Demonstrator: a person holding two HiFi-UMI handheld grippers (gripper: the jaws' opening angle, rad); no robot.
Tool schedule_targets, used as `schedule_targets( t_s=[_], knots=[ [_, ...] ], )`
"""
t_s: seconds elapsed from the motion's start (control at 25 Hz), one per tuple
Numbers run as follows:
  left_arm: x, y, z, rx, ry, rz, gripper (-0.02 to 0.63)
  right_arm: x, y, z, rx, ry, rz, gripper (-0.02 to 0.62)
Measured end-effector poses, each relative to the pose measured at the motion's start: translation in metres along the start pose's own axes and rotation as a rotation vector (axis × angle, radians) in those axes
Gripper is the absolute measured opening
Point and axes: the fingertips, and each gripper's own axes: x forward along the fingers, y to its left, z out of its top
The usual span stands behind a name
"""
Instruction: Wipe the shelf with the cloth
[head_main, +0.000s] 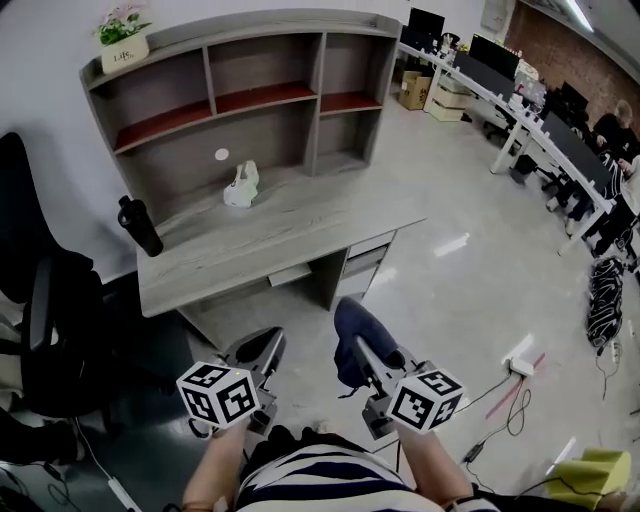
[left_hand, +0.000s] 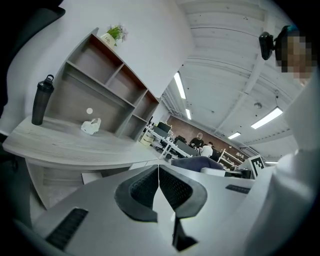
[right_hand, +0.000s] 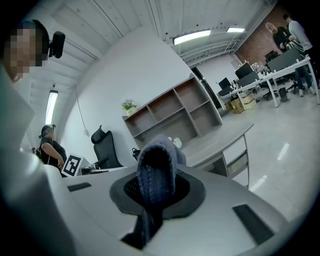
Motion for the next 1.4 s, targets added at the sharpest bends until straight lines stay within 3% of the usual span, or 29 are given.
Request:
schedule_targets(
  t_s=[0.32, 0.88, 1.4],
  knots=[
    [0.029, -0.006, 0.002, -0.028, -0.029, 0.053, 0.018, 0.007, -0.032, 0.02, 0.018, 0.009, 0.07, 0.048],
    [0.072, 0.026, 0.021, -0.044, -0.023, 0.125, 0.018, 0.047, -0.068, 0.04, 0.06, 0.034, 0.09, 0.049],
    [0.174, 0.074, 0.08, -0.073, 0.001, 0.026, 0.018, 0.133, -0.123, 0.108, 0.033, 0.036, 0.01, 0.048]
  ],
)
